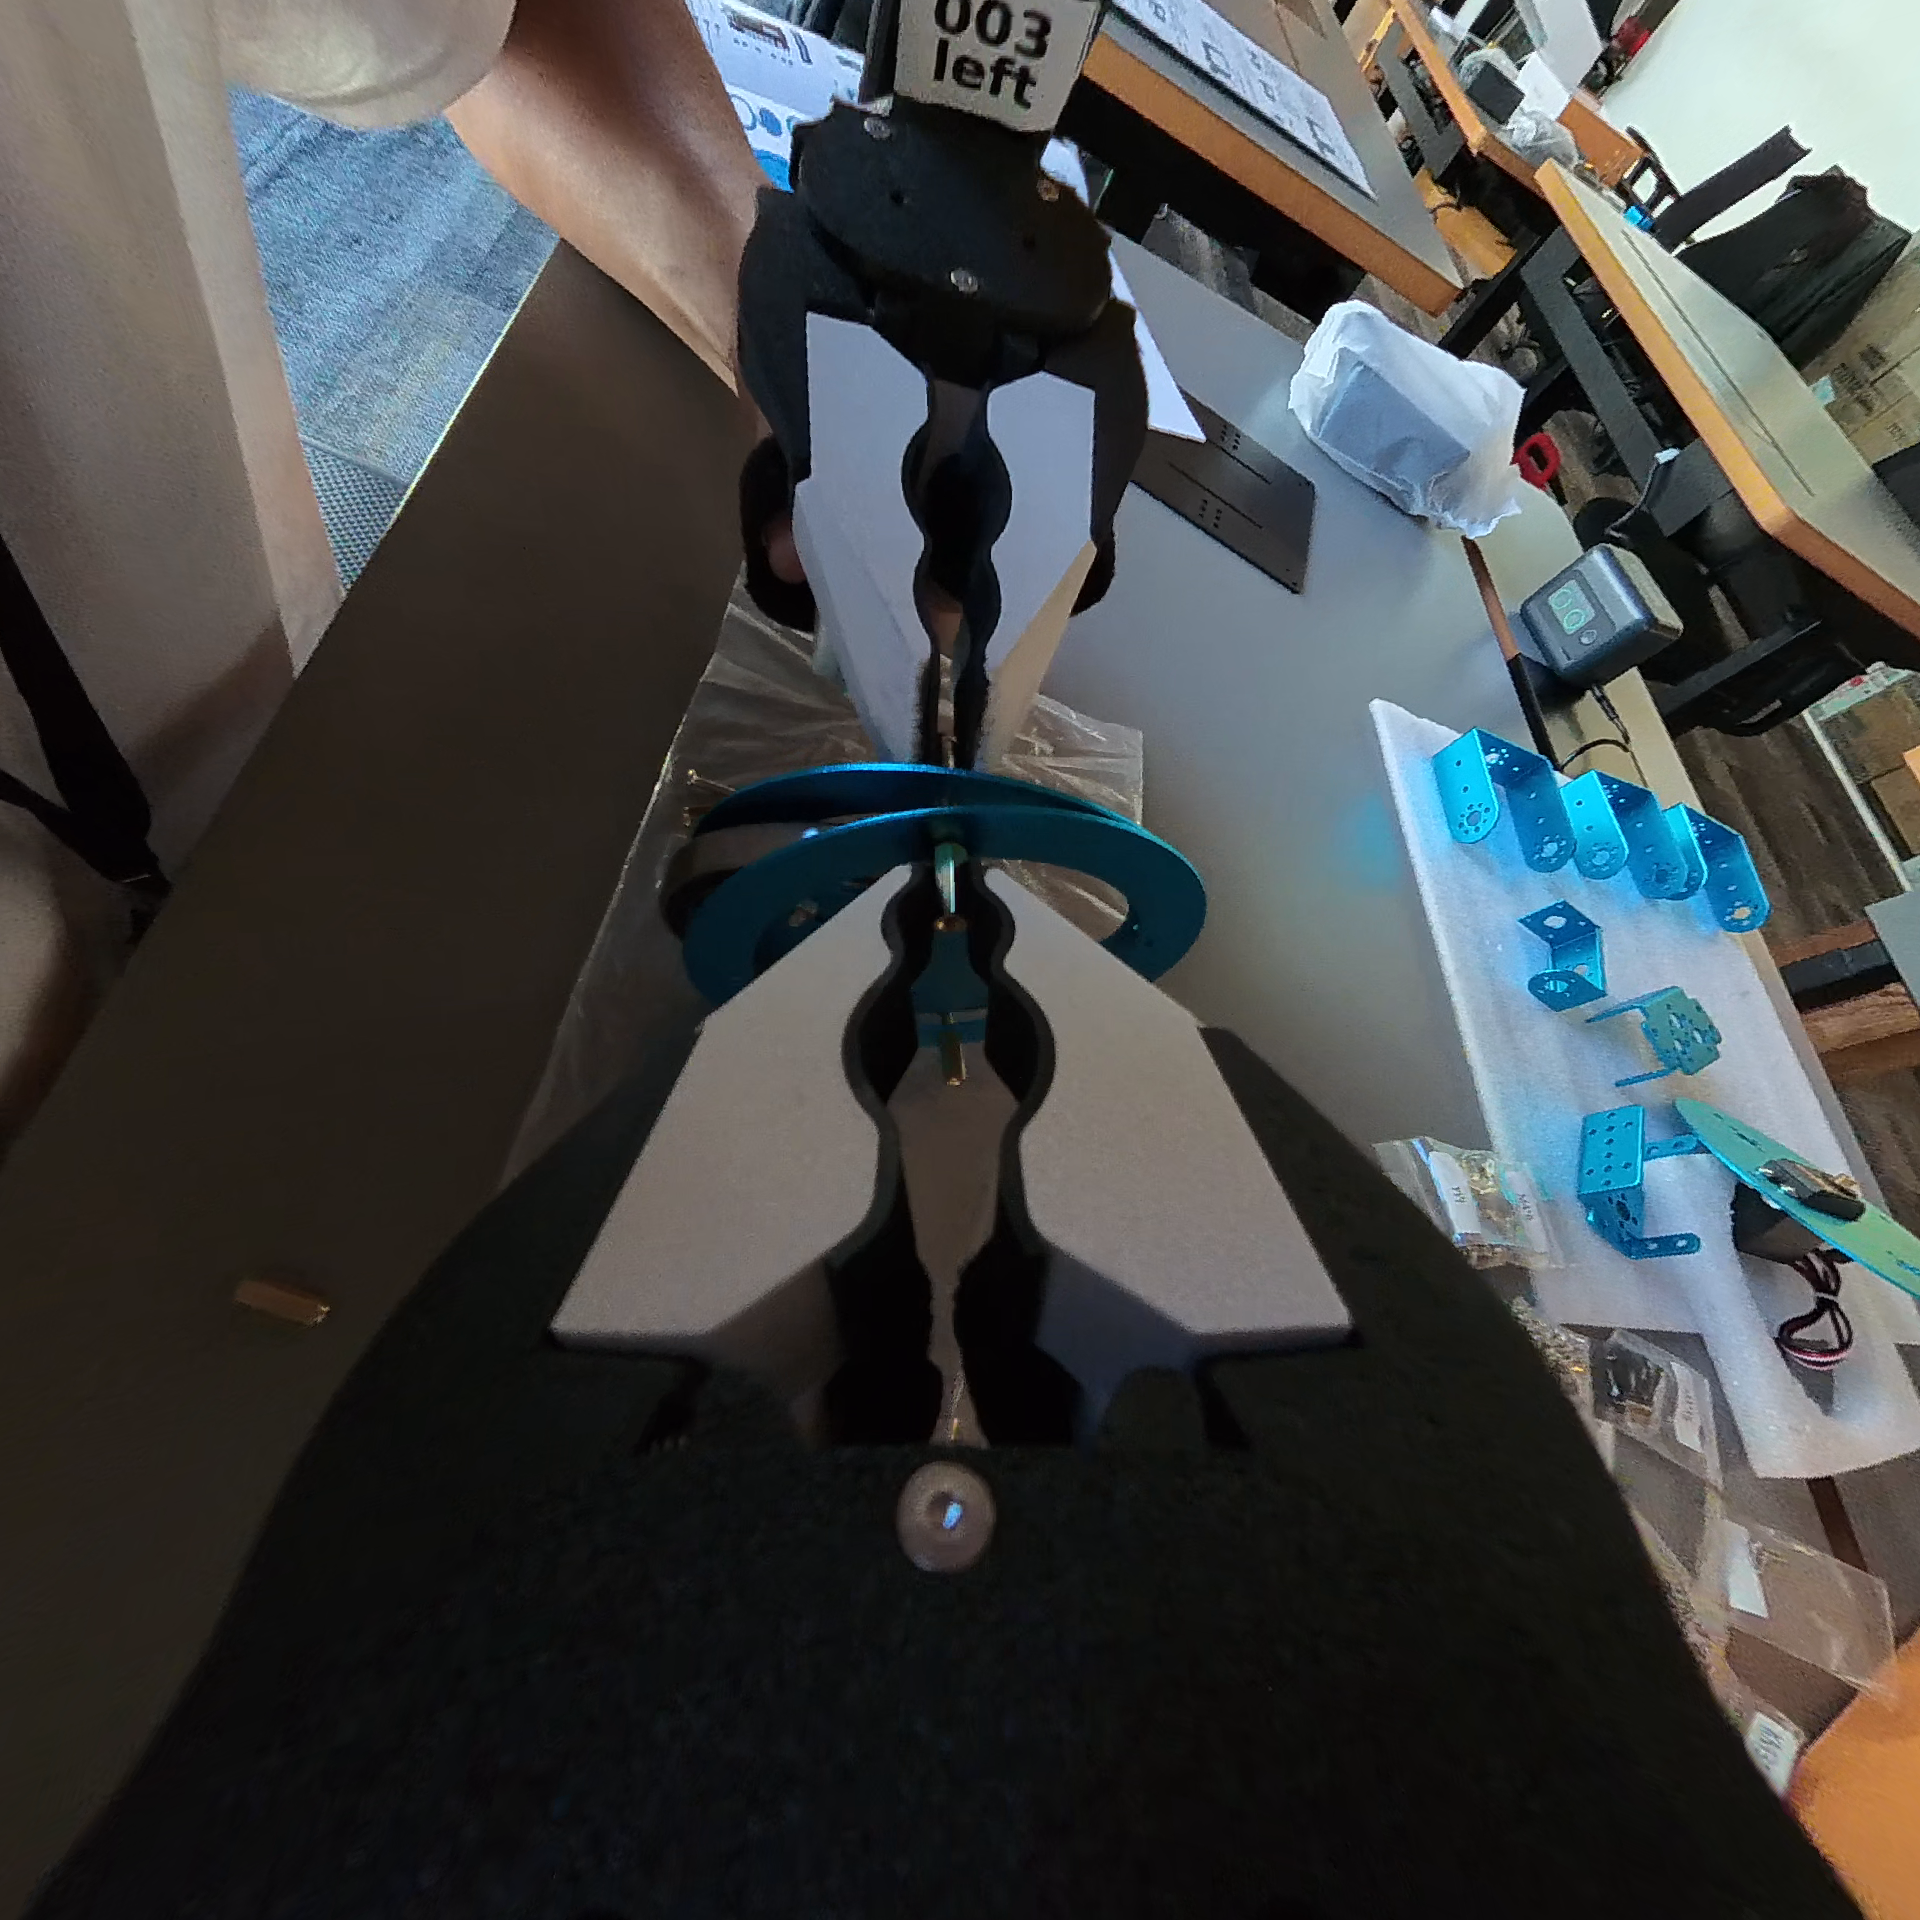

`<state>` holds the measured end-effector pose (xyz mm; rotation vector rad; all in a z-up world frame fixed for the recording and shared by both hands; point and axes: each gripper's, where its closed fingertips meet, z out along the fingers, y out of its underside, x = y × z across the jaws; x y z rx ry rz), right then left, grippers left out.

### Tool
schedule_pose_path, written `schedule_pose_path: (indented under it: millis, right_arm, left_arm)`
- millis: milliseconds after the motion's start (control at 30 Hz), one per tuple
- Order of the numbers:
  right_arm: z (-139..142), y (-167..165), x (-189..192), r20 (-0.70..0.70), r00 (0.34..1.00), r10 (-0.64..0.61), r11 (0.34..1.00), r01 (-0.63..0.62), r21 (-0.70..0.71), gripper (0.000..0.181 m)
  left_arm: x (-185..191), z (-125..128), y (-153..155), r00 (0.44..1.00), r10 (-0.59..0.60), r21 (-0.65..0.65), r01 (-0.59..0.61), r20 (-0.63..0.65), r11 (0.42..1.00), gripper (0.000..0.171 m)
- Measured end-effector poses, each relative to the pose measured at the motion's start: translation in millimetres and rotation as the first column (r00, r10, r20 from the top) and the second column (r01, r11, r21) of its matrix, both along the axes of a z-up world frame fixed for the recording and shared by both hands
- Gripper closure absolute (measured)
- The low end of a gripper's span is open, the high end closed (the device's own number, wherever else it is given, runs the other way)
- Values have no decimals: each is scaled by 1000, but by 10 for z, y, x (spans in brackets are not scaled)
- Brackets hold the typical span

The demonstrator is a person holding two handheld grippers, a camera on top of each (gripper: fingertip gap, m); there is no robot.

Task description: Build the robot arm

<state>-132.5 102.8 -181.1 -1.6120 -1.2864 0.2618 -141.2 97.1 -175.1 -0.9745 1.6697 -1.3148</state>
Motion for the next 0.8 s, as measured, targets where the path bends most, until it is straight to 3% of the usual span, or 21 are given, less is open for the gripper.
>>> schedule_pose_path:
  millis: [233,333,433,533,567,633,700,733,800]
  right_arm:
    - [-18,-43,-31,-46,999,25,998,-28,-65,177]
    - [-31,-54,-44,-137,991,-6,966,-30,-256,177]
    - [-34,-115,-69,-301,947,-116,779,-102,-619,177]
    - [-32,-158,-85,-382,909,-166,657,-187,-730,177]
    - [-24,-154,-84,-390,908,-150,681,-191,-707,177]
    - [-50,-117,-41,-329,942,-69,818,-135,-559,172]
    - [-86,-64,47,-168,985,-23,944,-34,-327,150]
    - [-45,-73,57,-107,994,-12,980,-9,-198,144]
    - [52,-64,92,41,998,-46,992,41,118,152]
  left_arm:
    - [-33,-13,-50,999,-47,9,46,21,999,167]
    - [-37,-8,-40,999,-39,47,37,32,998,167]
    - [-37,-8,-45,999,-41,59,40,28,997,167]
    - [-40,-9,-67,998,-50,54,49,22,997,168]
    - [-41,-13,-70,999,-51,49,50,19,998,167]
    - [-39,-16,-64,999,-49,38,48,13,998,167]
    - [-38,-17,-52,999,-48,10,48,0,999,167]
    - [-34,-17,-42,999,-44,-4,44,-6,999,167]
    - [-31,-17,-32,999,-43,-26,43,-18,999,168]
